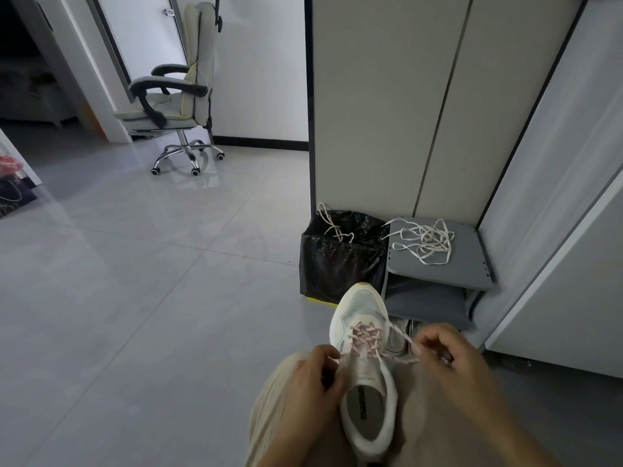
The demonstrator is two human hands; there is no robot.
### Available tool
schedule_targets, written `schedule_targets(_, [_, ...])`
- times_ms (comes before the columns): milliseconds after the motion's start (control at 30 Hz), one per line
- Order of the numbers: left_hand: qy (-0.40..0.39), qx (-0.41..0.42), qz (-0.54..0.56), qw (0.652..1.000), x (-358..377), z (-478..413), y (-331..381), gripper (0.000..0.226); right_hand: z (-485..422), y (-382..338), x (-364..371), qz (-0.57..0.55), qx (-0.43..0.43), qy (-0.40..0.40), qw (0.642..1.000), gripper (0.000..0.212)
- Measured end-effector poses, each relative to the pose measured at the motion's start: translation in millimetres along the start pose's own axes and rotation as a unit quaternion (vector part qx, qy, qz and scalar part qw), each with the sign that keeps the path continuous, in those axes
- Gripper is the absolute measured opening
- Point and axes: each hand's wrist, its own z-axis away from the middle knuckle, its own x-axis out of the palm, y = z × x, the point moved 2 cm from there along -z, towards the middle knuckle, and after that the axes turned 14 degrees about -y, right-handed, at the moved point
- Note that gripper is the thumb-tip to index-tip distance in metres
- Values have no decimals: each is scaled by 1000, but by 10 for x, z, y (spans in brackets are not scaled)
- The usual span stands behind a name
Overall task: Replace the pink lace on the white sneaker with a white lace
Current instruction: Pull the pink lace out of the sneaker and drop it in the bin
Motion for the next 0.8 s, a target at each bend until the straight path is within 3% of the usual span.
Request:
schedule_targets(100, [0,22,-32,999,9,32,-30,25,-183,-35,160,-38,48,93,994,16])
schedule_targets(200, [9,62,-104,993,16,48,-63,28,-188,23,284,104,51,185,976,23])
schedule_targets(300, [11,111,-128,986,11,34,-35,33,-48,26,459,279,4,136,951,27])
schedule_targets(400, [-4,108,-172,979,-19,1,11,34,53,76,567,377,27,84,922,31])
schedule_targets(533, [-23,118,-147,982,60,-65,69,35,43,119,554,385,19,102,917,25])
schedule_targets(700, [-22,75,-276,958,73,-346,167,26,50,130,555,368,10,100,924,25])
schedule_targets(800, [-59,62,-253,964,52,-469,226,22,47,173,567,367,47,110,922,29])
